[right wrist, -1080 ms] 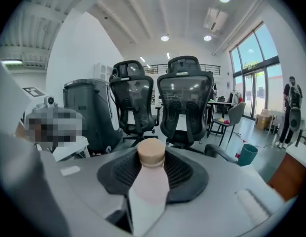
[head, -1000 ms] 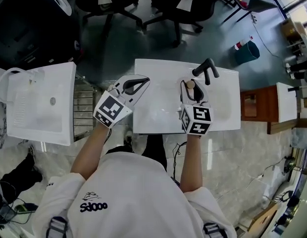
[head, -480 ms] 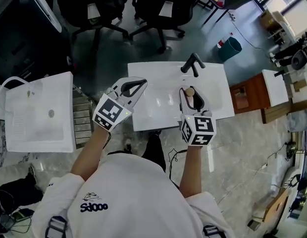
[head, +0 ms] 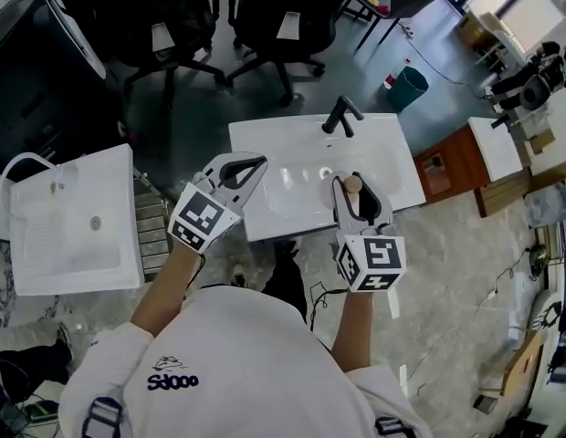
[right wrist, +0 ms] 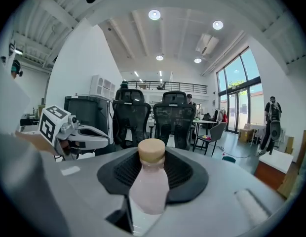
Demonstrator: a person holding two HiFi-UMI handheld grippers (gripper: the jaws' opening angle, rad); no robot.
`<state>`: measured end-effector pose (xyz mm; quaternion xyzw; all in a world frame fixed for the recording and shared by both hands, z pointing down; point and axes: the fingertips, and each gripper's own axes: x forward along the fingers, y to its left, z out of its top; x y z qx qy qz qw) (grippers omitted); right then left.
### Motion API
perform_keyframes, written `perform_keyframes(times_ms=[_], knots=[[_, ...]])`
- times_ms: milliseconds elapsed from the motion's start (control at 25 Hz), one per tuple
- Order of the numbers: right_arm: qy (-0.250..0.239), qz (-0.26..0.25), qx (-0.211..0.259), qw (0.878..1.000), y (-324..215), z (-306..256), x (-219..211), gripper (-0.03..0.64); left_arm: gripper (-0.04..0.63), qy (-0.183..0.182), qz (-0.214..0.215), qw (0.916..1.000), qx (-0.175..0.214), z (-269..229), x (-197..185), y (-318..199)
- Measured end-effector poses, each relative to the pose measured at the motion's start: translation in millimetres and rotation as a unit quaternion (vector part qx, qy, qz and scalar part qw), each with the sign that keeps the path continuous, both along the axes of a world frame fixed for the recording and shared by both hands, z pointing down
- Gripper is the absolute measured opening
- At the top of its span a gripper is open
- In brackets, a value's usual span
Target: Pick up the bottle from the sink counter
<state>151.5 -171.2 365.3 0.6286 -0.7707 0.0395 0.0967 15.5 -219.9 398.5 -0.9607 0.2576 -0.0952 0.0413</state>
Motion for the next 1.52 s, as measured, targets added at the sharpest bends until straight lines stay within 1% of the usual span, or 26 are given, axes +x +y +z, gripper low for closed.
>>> perform_keyframes(times_ms=[320, 640, 880, 1520], knots=[[0.004, 0.006, 0.018, 1.000, 28.0, -18.2, -3.0, 0.149, 0.002, -0.007, 0.018, 0.9997, 0.018, -15.6, 2.6, 21.9], [0.005, -0.007, 0.016, 1.000, 40.2, -26.9, -12.0, 0.149, 0.002, -0.002, 0.024, 0.9996, 0.014, -21.4, 6.8, 28.3], [0.020, -0.010, 0.011, 1.000, 42.0, -25.6, -11.3, 0.149, 0.002, 0.000, 0.025, 0.9996, 0.015, -21.5, 8.5, 29.9], [0.011, 0.000, 0.002, 1.000, 33.6, -16.8, 2.2, 0.147, 0.002, -0.008, 0.032, 0.9994, 0.013, -15.7, 16.4, 26.2]])
